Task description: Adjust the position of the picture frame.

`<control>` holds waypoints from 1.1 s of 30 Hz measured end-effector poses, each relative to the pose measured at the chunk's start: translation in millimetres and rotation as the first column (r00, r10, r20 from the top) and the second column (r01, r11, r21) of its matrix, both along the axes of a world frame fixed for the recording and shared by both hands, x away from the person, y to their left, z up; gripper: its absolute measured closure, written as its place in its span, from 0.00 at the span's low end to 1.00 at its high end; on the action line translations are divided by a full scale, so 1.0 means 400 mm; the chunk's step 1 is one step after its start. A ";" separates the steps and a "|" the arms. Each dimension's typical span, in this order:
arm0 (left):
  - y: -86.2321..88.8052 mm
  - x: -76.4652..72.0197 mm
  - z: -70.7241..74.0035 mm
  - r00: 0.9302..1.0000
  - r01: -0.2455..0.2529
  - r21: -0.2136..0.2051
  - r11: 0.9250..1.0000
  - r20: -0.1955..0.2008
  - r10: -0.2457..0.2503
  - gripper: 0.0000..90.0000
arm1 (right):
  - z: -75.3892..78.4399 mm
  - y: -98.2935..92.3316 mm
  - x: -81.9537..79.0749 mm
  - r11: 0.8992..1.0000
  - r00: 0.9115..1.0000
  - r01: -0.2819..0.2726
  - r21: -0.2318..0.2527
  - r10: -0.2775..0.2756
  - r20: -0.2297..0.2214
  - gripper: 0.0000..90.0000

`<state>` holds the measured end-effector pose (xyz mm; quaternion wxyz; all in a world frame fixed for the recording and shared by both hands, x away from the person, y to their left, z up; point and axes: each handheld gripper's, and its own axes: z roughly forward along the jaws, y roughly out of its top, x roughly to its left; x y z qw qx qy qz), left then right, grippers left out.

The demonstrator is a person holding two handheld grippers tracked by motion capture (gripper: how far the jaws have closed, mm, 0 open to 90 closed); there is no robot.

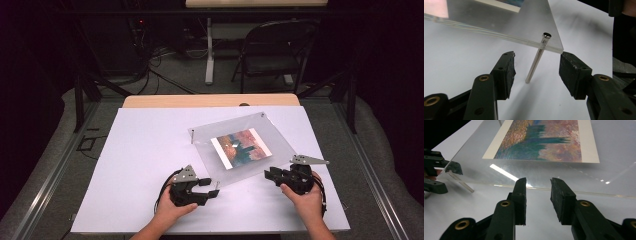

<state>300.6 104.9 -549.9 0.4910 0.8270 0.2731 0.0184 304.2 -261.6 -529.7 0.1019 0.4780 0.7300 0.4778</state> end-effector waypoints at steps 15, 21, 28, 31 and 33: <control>0.117 0.063 0.012 0.979 -0.202 0.007 0.979 0.027 0.202 0.45 | -0.006 0.013 0.004 1.000 1.000 -0.008 -0.004 0.008 0.022 0.66; 0.137 0.134 0.022 0.965 -0.259 0.042 0.965 0.049 0.257 0.48 | -0.006 0.013 0.003 1.000 1.000 -0.005 -0.002 0.005 0.017 0.66; 0.131 0.228 0.022 0.945 -0.323 0.069 0.944 0.082 0.318 0.55 | -0.005 0.011 0.003 1.000 1.000 -0.005 -0.002 0.005 0.009 0.66; 0.118 0.257 0.014 0.938 -0.338 0.092 0.936 0.108 0.328 0.56 | -0.006 0.009 0.004 1.000 1.000 -0.002 0.000 0.002 0.013 0.66; 0.110 0.275 0.006 0.935 -0.347 0.109 0.931 0.120 0.334 0.58 | -0.007 0.007 0.004 1.000 1.000 -0.002 0.005 0.001 0.018 0.66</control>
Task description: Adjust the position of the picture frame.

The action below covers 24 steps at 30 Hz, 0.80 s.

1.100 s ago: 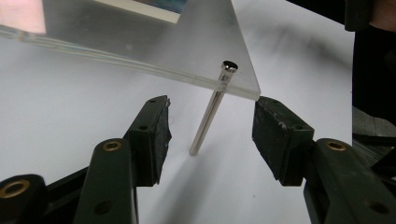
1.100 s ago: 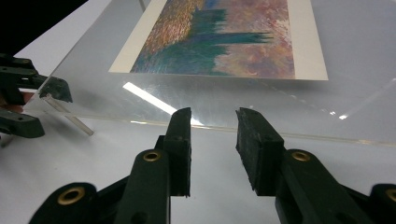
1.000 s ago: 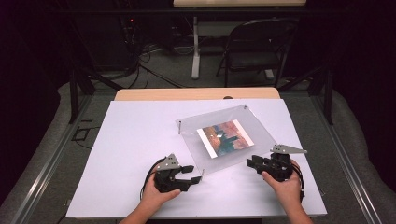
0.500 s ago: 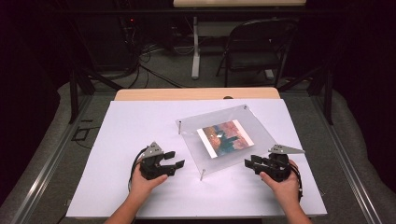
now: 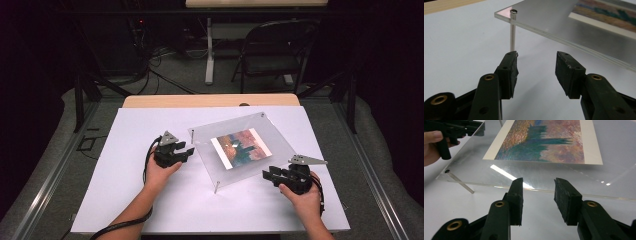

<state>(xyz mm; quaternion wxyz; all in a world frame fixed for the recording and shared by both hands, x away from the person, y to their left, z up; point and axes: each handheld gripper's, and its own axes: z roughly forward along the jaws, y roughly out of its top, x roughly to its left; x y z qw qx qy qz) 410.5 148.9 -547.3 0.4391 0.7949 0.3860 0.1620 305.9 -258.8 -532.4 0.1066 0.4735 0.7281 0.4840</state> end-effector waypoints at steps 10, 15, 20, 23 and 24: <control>-0.022 0.075 -0.019 0.999 -0.047 0.054 0.997 0.010 0.047 0.66 | 0.004 -0.007 -0.007 1.000 1.000 0.003 0.011 -0.003 -0.005 0.66; -0.028 0.101 -0.031 0.999 -0.046 0.063 0.997 0.004 0.046 0.70 | 0.005 -0.009 -0.010 1.000 1.000 0.007 0.017 -0.007 -0.002 0.66; -0.036 0.118 -0.042 0.999 -0.046 0.058 0.997 -0.001 0.046 0.74 | 0.004 -0.015 -0.012 1.000 1.000 0.009 0.022 -0.009 -0.010 0.66; -0.040 0.124 -0.043 0.999 -0.051 0.058 0.997 0.002 0.051 0.75 | 0.004 -0.016 -0.014 1.000 1.000 0.016 0.024 -0.016 -0.015 0.66; -0.041 0.126 -0.042 0.999 -0.049 0.059 0.997 0.004 0.049 0.75 | 0.004 -0.016 -0.014 1.000 1.000 0.016 0.027 -0.015 -0.015 0.66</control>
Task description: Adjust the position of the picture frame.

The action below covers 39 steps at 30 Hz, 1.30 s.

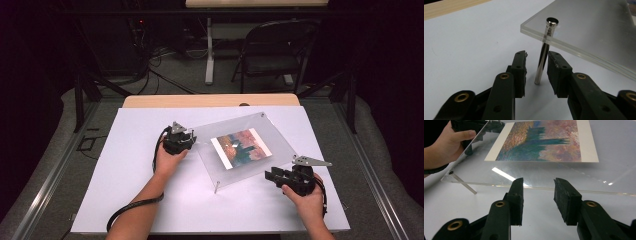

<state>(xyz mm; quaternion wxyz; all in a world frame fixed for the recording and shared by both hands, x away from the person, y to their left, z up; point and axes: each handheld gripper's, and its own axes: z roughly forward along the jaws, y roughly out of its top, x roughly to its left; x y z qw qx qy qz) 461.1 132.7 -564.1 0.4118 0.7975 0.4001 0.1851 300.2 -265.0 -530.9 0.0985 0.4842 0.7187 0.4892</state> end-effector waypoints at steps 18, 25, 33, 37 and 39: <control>-0.015 0.021 -0.001 0.999 0.028 0.005 1.000 -0.018 -0.028 0.88 | -0.003 -0.002 -0.001 1.000 1.000 -0.004 0.012 0.004 -0.007 0.66; -0.015 0.024 0.000 0.999 0.028 -0.010 1.000 -0.039 -0.029 0.92 | -0.003 0.000 -0.002 1.000 1.000 -0.008 0.013 0.008 -0.005 0.66; -0.014 0.024 0.008 0.998 0.036 -0.019 0.999 -0.052 -0.037 0.93 | -0.001 0.019 -0.009 0.999 0.999 -0.032 0.007 0.032 0.002 0.67; -0.013 0.024 0.017 0.997 0.039 -0.016 0.999 -0.059 -0.040 0.93 | 0.002 0.044 -0.019 0.997 0.998 -0.070 0.015 0.070 0.000 0.69; -0.013 0.024 0.021 0.997 0.039 -0.019 0.999 -0.064 -0.040 0.93 | 0.000 0.064 -0.027 0.995 0.996 -0.094 0.013 0.094 0.005 0.69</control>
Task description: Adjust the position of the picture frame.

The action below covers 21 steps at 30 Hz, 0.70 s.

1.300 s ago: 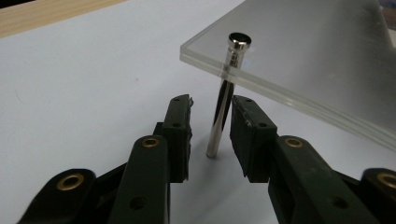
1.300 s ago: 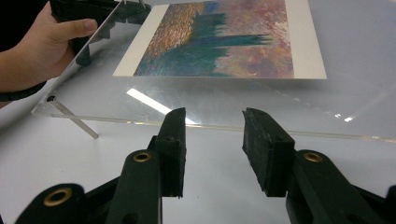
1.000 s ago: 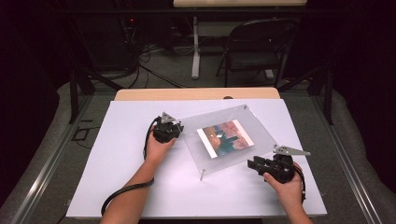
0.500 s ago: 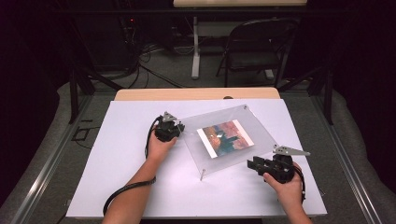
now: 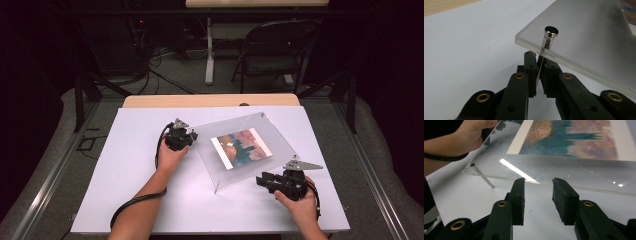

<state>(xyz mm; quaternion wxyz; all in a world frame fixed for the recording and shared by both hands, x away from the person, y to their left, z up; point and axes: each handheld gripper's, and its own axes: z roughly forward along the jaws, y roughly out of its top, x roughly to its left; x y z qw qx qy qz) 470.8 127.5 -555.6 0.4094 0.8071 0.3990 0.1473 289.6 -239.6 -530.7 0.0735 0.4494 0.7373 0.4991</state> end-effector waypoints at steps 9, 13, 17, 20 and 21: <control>-0.002 -0.006 0.030 1.000 0.007 0.008 1.000 -0.011 -0.006 0.92 | 0.002 0.076 -0.051 0.996 0.995 -0.091 0.000 0.091 0.029 0.71; -0.002 -0.015 0.047 1.000 0.009 0.017 1.000 -0.011 -0.009 0.92 | 0.001 0.104 -0.058 0.992 0.991 -0.125 -0.013 0.126 0.038 0.71; -0.003 -0.025 0.064 1.000 0.010 0.018 1.000 -0.015 -0.010 0.92 | -0.001 0.122 -0.059 0.989 0.989 -0.145 -0.012 0.145 0.038 0.71; -0.001 -0.033 0.070 1.000 0.017 0.020 1.000 -0.020 -0.017 0.92 | -0.001 0.130 -0.060 0.988 0.987 -0.155 -0.011 0.155 0.042 0.71; -0.001 -0.036 0.072 0.999 0.019 0.020 1.000 -0.027 -0.018 0.92 | -0.001 0.132 -0.060 0.987 0.986 -0.159 -0.012 0.159 0.045 0.71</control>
